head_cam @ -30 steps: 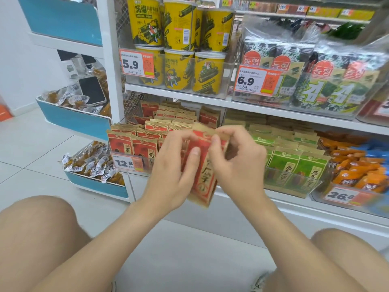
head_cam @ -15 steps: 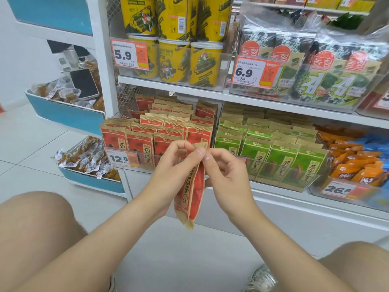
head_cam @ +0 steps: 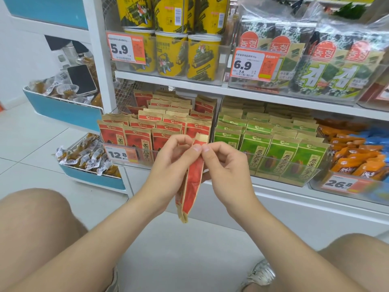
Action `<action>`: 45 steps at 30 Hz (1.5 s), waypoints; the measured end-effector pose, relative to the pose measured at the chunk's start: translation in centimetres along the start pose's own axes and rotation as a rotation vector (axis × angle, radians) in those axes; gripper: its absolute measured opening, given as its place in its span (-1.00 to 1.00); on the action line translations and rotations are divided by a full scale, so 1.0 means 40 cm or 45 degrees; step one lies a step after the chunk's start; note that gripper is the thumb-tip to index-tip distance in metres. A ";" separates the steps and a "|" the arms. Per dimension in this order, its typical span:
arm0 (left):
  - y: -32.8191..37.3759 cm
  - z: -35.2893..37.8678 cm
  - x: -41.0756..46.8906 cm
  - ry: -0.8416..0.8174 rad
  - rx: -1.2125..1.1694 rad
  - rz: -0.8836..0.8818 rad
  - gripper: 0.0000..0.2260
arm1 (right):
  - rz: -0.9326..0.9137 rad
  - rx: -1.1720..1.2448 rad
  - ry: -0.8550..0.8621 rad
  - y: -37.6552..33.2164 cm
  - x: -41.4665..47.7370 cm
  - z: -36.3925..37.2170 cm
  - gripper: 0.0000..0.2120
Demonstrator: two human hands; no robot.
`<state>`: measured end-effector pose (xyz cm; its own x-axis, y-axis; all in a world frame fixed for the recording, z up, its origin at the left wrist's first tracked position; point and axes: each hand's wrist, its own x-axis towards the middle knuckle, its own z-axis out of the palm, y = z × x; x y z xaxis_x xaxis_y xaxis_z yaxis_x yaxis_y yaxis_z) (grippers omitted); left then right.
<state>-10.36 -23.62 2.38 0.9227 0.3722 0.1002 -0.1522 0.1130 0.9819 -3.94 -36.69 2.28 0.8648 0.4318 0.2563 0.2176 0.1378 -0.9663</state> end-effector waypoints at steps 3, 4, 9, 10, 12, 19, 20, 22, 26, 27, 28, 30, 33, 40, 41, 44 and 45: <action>-0.012 -0.010 0.009 -0.029 -0.147 -0.114 -0.81 | 0.081 0.070 0.012 0.006 -0.002 0.010 -0.79; -0.009 -0.011 0.010 -0.047 -0.192 -0.144 -0.86 | 0.086 0.080 0.020 0.008 -0.002 0.013 -0.78; -0.003 -0.013 0.014 -0.045 -0.234 -0.202 -0.89 | 0.064 0.086 0.025 0.010 0.004 0.013 -0.78; -0.001 -0.015 0.017 -0.030 -0.237 -0.199 -0.88 | 0.061 0.089 0.017 0.008 0.005 0.012 -0.79; 0.004 -0.016 0.022 0.014 -0.256 -0.172 -0.85 | 0.032 0.058 -0.033 0.004 0.007 0.010 -0.86; 0.038 -0.027 0.040 0.151 -0.308 0.005 -0.80 | 0.143 0.016 -0.373 0.016 -0.006 0.022 -0.74; 0.042 -0.029 0.039 0.129 -0.278 0.018 -0.80 | 0.164 0.066 -0.357 0.012 -0.008 0.025 -0.70; 0.048 -0.034 0.034 0.052 -0.179 0.043 -0.81 | 0.099 0.074 -0.236 0.005 -0.004 0.028 -0.64; 0.043 -0.048 0.028 -0.067 0.141 0.128 -0.83 | -0.044 0.024 -0.049 0.016 0.018 0.009 -0.58; 0.041 -0.050 0.025 -0.079 0.195 0.136 -0.82 | -0.051 0.018 -0.046 0.021 0.021 0.001 -0.58; 0.041 -0.050 0.021 -0.091 0.222 0.137 -0.80 | -0.053 0.008 -0.046 0.022 0.020 -0.003 -0.57; 0.049 -0.050 0.013 -0.117 0.239 0.149 -0.78 | -0.070 -0.045 -0.030 0.021 0.017 -0.006 -0.56; 0.054 -0.049 0.007 -0.143 0.241 0.158 -0.76 | -0.090 -0.139 0.003 0.023 0.021 -0.005 -0.58; 0.046 -0.044 0.003 -0.115 0.214 0.108 -0.84 | -0.093 -0.212 0.064 0.039 0.032 -0.008 -0.55; 0.047 -0.043 0.003 -0.106 0.213 0.109 -0.83 | -0.090 -0.220 0.075 0.041 0.033 -0.007 -0.52; 0.048 -0.042 0.004 -0.068 0.207 0.100 -0.82 | -0.091 -0.250 0.085 0.044 0.037 -0.008 -0.52; 0.046 -0.043 0.005 -0.064 0.208 0.098 -0.82 | -0.095 -0.251 0.088 0.043 0.037 -0.008 -0.54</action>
<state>-11.08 -21.77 3.92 0.9277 0.3271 0.1798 -0.1671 -0.0669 0.9837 -2.14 -36.10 0.99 0.8705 0.3637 0.3315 0.3605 -0.0128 -0.9327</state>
